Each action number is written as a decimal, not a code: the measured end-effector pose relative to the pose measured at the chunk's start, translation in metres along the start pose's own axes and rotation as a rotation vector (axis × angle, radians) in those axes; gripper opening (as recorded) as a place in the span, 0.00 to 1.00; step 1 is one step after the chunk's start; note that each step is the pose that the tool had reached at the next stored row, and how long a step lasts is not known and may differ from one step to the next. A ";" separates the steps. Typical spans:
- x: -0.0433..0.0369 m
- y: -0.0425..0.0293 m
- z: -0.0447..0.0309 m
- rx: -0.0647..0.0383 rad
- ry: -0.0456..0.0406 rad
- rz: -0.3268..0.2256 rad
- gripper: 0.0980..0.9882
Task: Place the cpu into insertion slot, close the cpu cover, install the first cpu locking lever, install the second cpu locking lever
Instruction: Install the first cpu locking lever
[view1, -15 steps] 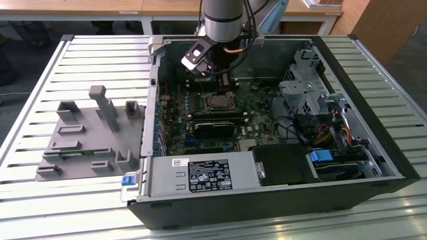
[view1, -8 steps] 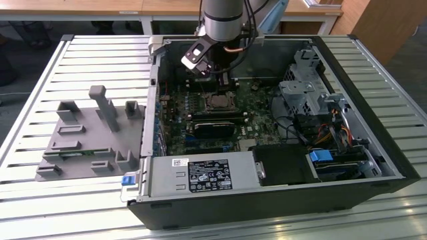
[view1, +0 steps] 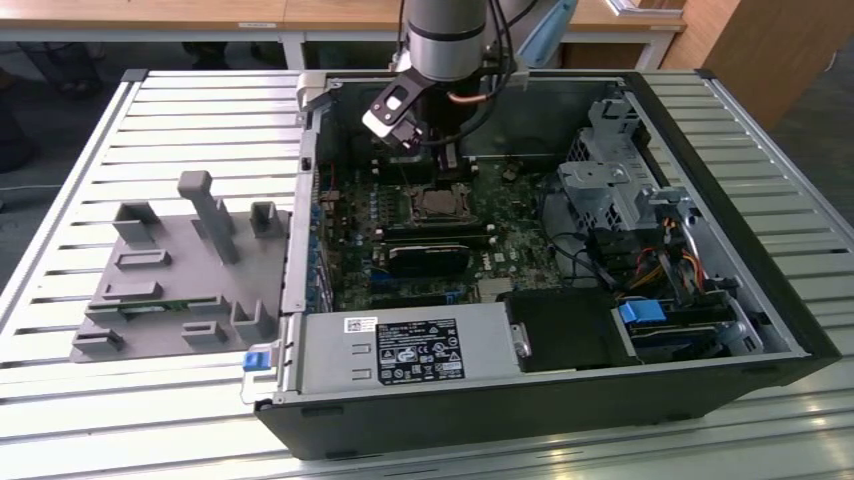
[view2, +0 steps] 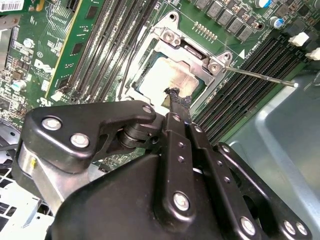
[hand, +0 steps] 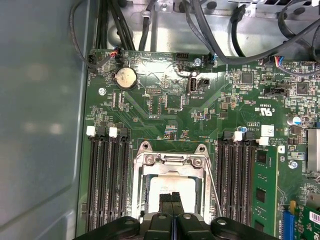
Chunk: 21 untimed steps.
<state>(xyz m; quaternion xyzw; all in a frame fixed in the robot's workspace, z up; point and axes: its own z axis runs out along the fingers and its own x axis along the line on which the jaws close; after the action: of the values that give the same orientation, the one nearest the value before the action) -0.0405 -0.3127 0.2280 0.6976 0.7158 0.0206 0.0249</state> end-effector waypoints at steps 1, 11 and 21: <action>0.0000 0.0000 -0.0002 0.000 -0.0001 0.000 0.01; 0.0000 0.0002 -0.0023 0.000 0.0000 0.000 0.01; 0.0000 0.0003 -0.0043 0.000 0.0000 0.000 0.01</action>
<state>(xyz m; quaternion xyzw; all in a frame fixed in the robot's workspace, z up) -0.0405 -0.3127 0.2323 0.6976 0.7158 0.0206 0.0249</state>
